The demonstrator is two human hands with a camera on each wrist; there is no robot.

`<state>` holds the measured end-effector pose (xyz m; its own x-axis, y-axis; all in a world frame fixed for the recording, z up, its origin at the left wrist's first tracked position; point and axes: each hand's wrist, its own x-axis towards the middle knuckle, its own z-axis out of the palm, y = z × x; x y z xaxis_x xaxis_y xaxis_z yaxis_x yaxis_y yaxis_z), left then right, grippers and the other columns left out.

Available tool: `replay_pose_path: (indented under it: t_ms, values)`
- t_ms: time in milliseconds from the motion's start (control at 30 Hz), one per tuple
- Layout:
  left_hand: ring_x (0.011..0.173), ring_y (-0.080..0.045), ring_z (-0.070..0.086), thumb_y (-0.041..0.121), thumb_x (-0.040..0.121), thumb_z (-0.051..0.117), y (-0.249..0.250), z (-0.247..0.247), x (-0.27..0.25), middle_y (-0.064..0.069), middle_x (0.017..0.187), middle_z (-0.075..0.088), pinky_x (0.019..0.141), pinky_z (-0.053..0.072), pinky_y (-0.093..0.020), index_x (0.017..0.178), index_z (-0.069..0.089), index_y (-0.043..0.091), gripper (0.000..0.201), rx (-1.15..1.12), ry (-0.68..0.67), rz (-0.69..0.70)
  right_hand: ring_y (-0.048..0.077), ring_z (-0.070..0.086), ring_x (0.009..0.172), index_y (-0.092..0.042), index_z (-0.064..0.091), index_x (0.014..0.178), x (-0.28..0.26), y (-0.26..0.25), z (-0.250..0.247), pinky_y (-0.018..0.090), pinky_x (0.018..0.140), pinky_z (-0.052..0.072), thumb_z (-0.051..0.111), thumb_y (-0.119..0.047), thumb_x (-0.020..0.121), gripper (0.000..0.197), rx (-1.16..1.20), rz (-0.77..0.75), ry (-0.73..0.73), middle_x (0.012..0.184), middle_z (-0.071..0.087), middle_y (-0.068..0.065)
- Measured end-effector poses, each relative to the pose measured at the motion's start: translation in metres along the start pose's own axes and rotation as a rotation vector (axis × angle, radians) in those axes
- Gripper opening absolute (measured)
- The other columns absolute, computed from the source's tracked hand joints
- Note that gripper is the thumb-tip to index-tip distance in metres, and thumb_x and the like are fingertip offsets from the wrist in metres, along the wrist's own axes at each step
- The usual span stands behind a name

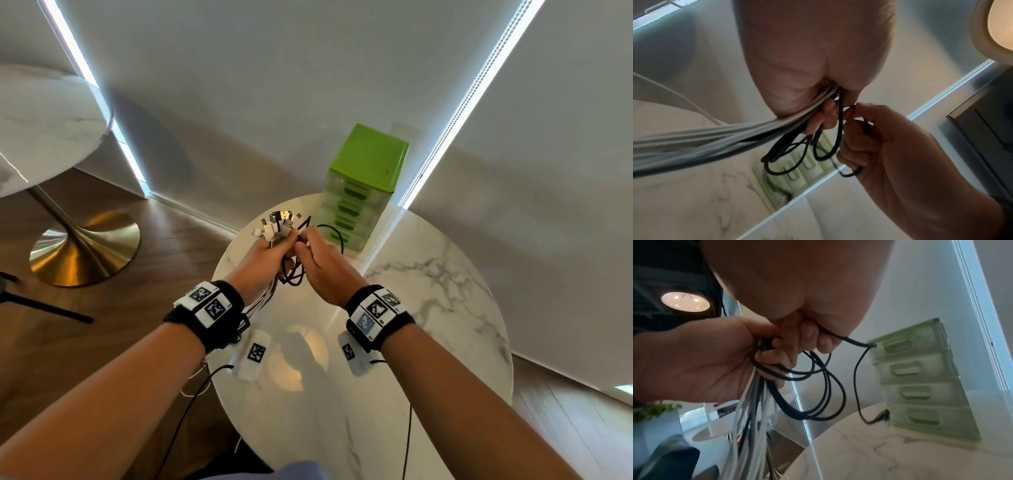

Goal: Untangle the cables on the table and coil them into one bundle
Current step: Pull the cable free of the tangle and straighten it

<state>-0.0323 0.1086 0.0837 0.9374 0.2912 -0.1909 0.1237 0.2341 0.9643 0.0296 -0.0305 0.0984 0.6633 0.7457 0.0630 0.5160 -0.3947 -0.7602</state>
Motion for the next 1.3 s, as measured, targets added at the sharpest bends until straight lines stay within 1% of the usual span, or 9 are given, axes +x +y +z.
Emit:
replay_pose_path:
  t_ms: [167,333,467,600,800,867,967,1133,1300]
  values:
    - [0.059,-0.007,0.042,0.028,0.104,0.056,0.008,-0.010,0.002,0.010,0.065,0.048,0.060,0.034,-0.026,0.085,0.060,0.026,0.019,0.022,0.068,-0.001,0.018,0.059,0.078,-0.023,0.051,0.122,-0.001,0.008,-0.003,0.034,0.072,0.049,0.041,-0.033,0.108,0.020,-0.005,-0.022,-0.042,0.087,0.065,0.003]
    - [0.058,-0.012,0.029,0.025,0.104,0.053,0.023,-0.031,0.000,0.004,0.063,0.034,0.056,0.026,-0.031,0.077,0.047,0.027,0.027,0.148,0.185,0.104,0.019,0.056,0.104,-0.025,0.065,0.108,-0.002,0.042,0.009,0.045,0.097,0.042,0.048,-0.036,0.105,0.020,-0.280,0.022,-0.129,0.105,0.066,-0.004]
    - [0.058,-0.008,0.034,0.021,0.106,0.050,0.038,-0.054,-0.012,0.013,0.059,0.039,0.055,0.030,-0.024,0.077,0.050,0.027,0.030,0.183,0.278,0.173,0.024,0.046,0.118,-0.030,0.068,0.116,0.002,0.061,0.025,0.043,0.098,0.037,0.047,-0.042,0.104,0.027,-0.457,0.128,-0.235,0.113,0.059,-0.002]
    - [0.068,-0.015,0.041,0.020,0.106,0.051,0.047,-0.089,-0.030,0.004,0.069,0.043,0.064,0.039,-0.028,0.081,0.051,0.025,0.026,0.247,0.339,0.256,0.027,0.050,0.099,-0.025,0.075,0.117,0.022,0.038,0.053,0.035,0.086,0.042,0.059,-0.034,0.101,0.024,-0.328,0.010,-0.156,0.096,0.049,0.001]
    - [0.053,-0.006,0.038,0.025,0.107,0.051,0.055,-0.148,-0.061,0.002,0.064,0.040,0.052,0.035,-0.020,0.080,0.051,0.021,0.027,0.274,0.503,0.274,0.010,0.063,0.080,-0.011,0.068,0.119,0.054,-0.028,0.110,0.008,0.076,0.043,0.049,-0.016,0.106,0.024,-0.111,-0.207,-0.460,0.092,0.073,0.000]
    - [0.051,-0.005,0.035,0.028,0.107,0.051,0.056,-0.168,-0.071,0.005,0.062,0.039,0.049,0.033,-0.020,0.077,0.051,0.022,0.030,0.257,0.532,0.281,0.013,0.067,0.087,-0.014,0.064,0.115,0.060,-0.038,0.135,0.011,0.078,0.046,0.047,-0.018,0.107,0.020,-0.080,-0.208,-0.472,0.100,0.076,-0.001]
    - [0.051,-0.006,0.035,0.033,0.106,0.053,0.052,-0.196,-0.085,0.008,0.061,0.040,0.050,0.030,-0.024,0.072,0.054,0.027,0.034,0.230,0.571,0.266,0.026,0.068,0.093,-0.020,0.057,0.110,0.065,-0.044,0.170,0.032,0.081,0.050,0.045,-0.023,0.107,0.013,-0.103,-0.157,-0.498,0.108,0.074,0.003]
    - [0.050,-0.006,0.035,0.036,0.103,0.056,0.038,-0.228,-0.106,0.012,0.059,0.040,0.050,0.029,-0.024,0.079,0.052,0.023,0.027,0.233,0.651,0.253,0.032,0.064,0.111,-0.015,0.065,0.122,0.057,-0.029,0.226,0.034,0.092,0.047,0.049,-0.022,0.104,0.025,-0.223,-0.011,-0.701,0.118,0.071,0.011]
    - [0.052,-0.003,0.043,0.038,0.102,0.058,0.026,-0.248,-0.121,0.015,0.055,0.047,0.056,0.037,-0.025,0.080,0.059,0.029,0.023,0.316,0.710,0.193,0.030,0.049,0.136,-0.012,0.047,0.148,0.055,-0.013,0.240,0.029,0.109,0.035,0.050,-0.007,0.098,0.050,-0.305,0.036,-0.742,0.149,0.052,0.012]
